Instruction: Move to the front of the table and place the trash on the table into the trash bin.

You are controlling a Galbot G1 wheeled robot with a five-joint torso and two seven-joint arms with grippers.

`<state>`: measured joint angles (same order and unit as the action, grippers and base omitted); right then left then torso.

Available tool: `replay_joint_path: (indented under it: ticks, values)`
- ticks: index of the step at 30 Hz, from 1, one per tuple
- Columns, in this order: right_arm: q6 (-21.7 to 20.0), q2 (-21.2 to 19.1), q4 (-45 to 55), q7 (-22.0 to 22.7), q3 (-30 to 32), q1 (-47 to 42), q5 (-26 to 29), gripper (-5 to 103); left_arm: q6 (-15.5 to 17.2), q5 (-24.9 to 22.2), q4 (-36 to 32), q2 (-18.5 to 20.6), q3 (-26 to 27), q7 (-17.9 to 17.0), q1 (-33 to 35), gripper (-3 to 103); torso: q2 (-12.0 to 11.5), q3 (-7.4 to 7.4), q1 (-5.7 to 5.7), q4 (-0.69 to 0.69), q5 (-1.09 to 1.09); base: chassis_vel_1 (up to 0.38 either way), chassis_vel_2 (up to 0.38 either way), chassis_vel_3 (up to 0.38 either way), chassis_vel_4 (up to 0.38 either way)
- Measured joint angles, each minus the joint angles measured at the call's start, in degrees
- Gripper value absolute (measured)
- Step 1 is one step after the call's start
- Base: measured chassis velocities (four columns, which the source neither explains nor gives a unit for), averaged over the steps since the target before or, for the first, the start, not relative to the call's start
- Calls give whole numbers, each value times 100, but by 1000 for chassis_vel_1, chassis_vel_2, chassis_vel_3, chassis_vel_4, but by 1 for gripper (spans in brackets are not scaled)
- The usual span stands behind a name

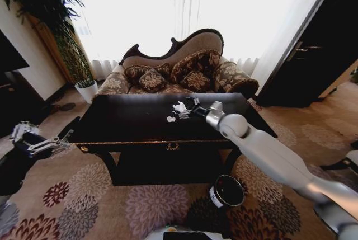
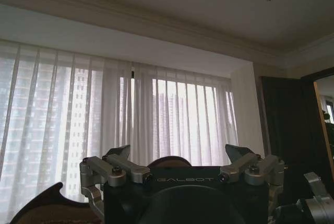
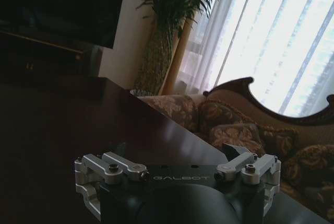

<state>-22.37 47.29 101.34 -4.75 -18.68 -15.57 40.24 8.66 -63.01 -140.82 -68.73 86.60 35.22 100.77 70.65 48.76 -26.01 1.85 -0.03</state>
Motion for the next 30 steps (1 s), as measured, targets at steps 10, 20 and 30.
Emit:
replay_joint_path:
  ticks: [10, 20, 30]
  values:
    - [-822, 505, -985, 943, -843, 763, 562, 100, -29, 22, 73, -7, -53, 8, -69, 100, 1, 0, 0, 1, 2, 0, 0, 0, 0]
    - [-809, 580, -1555, 965, -902, 905, 860, 100, -48, 53, 136, 9, -140, 21, -149, 100, 1, -1, 1, 1, 2, 0, 0, 0, 0]
    - [-801, 657, -1837, 768, -1084, 1018, 814, 96, -49, 72, 202, 33, -172, 27, -198, 100, 1, -1, 1, 1, 2, 0, 0, 0, 0]
